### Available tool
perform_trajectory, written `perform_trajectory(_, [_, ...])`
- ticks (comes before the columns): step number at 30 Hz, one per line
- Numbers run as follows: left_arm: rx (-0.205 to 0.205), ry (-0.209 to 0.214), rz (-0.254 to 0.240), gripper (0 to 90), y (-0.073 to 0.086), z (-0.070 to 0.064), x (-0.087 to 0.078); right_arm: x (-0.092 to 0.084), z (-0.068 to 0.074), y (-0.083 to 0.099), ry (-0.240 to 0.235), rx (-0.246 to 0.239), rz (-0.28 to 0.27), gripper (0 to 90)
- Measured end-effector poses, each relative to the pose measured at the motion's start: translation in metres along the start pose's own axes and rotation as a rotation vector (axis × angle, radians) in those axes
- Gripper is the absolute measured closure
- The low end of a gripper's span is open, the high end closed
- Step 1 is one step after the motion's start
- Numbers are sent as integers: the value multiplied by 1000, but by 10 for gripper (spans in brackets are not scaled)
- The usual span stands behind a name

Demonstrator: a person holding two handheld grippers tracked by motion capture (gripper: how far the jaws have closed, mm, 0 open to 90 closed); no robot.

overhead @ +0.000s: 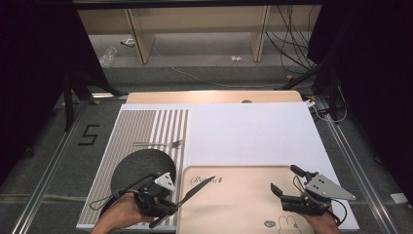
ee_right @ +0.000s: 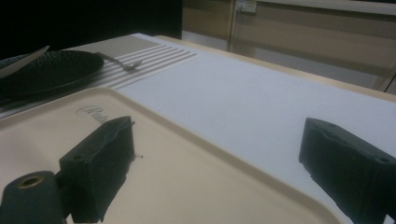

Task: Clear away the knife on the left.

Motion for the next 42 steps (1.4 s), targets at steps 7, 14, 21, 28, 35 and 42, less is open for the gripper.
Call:
perform_trajectory(7, [22, 37, 5, 796, -16, -8, 8, 0, -1, 0, 11, 6, -4, 111])
perform_trajectory(14, [40, 57, 26, 795, -28, -15, 16, -1, -2, -1, 22, 16, -17, 111])
perform_trajectory(21, [49, 84, 46, 795, -38, -24, 24, -1, -3, -1, 25, 24, -19, 111])
perform_trajectory(28, [82, 117, 88, 795, -52, -35, 36, -1, -4, 0, 25, 26, -18, 110])
perform_trajectory(35, [104, 139, 134, 795, -60, -41, 54, -1, -4, 0, 24, 23, -13, 111])
perform_trajectory(42, [89, 135, 182, 795, -59, -41, 72, -2, -5, 0, 23, 22, -18, 113])
Point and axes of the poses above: each handheld gripper's, and its own axes: x roughly forward along the jaws, y roughly out of its underside, z roughly to its left, the point moved 2 cm from there along x, roughly forward along the jaws, and after that the axes turned 13 degrees about y, right-handed, at the moved point
